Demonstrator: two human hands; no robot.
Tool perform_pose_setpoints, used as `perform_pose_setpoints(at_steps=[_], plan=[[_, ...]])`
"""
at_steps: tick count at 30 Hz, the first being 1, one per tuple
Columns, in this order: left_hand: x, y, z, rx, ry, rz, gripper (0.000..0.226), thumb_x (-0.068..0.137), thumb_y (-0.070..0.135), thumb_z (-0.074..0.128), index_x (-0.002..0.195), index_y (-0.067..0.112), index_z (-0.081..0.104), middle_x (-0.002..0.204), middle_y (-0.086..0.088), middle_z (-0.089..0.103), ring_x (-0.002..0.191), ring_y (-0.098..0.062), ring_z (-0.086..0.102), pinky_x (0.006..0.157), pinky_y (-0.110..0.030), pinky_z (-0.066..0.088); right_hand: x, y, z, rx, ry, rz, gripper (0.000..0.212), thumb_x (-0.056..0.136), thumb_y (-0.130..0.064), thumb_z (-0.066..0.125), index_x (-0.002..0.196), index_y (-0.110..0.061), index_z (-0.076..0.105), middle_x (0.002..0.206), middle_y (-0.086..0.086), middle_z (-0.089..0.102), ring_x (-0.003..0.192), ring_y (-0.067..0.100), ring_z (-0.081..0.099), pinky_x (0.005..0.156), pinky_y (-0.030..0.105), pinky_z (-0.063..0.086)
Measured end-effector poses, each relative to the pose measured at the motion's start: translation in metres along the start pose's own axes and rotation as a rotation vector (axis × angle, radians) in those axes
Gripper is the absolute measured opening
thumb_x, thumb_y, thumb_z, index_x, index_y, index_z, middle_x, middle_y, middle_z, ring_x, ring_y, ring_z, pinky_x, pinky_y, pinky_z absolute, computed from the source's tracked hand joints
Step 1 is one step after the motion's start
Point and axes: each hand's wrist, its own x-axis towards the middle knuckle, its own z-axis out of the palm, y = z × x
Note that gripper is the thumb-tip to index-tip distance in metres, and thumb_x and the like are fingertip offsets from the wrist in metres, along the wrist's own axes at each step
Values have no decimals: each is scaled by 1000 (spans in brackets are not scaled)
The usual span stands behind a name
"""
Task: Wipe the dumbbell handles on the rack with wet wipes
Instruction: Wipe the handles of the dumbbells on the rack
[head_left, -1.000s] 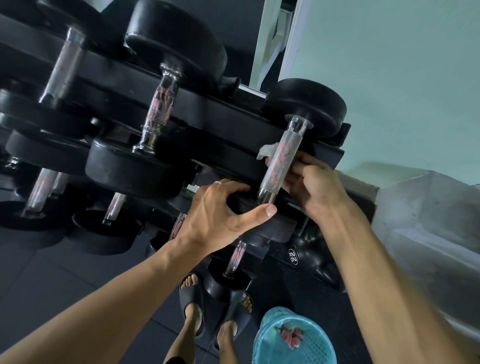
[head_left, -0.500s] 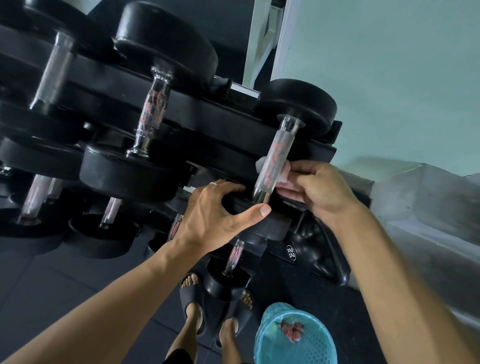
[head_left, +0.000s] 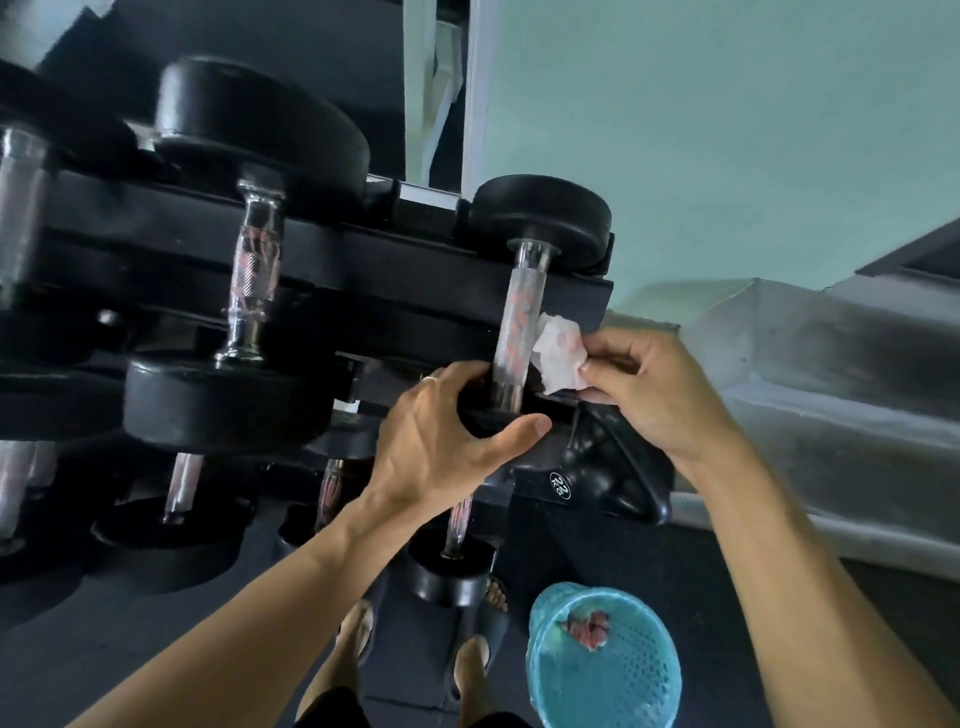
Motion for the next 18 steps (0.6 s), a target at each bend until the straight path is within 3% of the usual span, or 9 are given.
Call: perform_pose_setpoints(at_steps=[2, 5, 7, 10, 13, 18], plan=[[5, 4, -3, -42, -39, 56, 80, 69, 68, 73, 134, 26, 53, 117, 16, 64, 112, -3, 58, 98, -23, 47, -10, -7, 2, -114, 65, -28, 42, 94, -1, 62, 81, -39, 74, 84, -14, 76, 83, 9, 74, 84, 35, 61], [13, 6, -16, -191, -40, 160, 64, 82, 49, 73, 139, 34, 48, 108, 28, 59, 105, 12, 56, 91, -4, 40, -22, -20, 14, -216, 156, -55, 36, 91, -8, 66, 80, -41, 75, 80, -13, 76, 80, 13, 74, 82, 45, 60], [18, 6, -27, -306, -128, 209, 48, 88, 41, 70, 131, 41, 50, 111, 22, 65, 103, 9, 62, 91, -13, 50, -28, -29, 25, -203, 203, -65, 33, 89, -10, 70, 79, -41, 75, 78, -15, 75, 78, 10, 73, 80, 43, 61], [24, 9, -40, -406, -239, 193, 28, 89, 31, 72, 116, 22, 71, 103, 7, 75, 96, -4, 70, 88, -31, 59, -32, -40, 46, -90, 303, -66, 30, 85, -11, 77, 79, -40, 73, 80, -15, 75, 77, 9, 73, 79, 41, 62], [26, 9, -49, -588, -204, 56, 9, 87, 13, 75, 95, 15, 75, 88, -1, 77, 86, -16, 74, 83, -34, 61, -33, -42, 62, 68, 408, -35, 20, 83, -9, 78, 83, -29, 72, 83, -6, 76, 79, 13, 74, 80, 40, 62], [47, -4, -56, -736, -121, -208, 13, 86, 4, 74, 86, 17, 73, 79, 3, 76, 85, -18, 75, 82, -30, 60, -43, -28, 69, 276, 595, 2, 13, 93, -10, 66, 96, -23, 70, 89, -1, 76, 88, 11, 73, 85, 28, 57]])
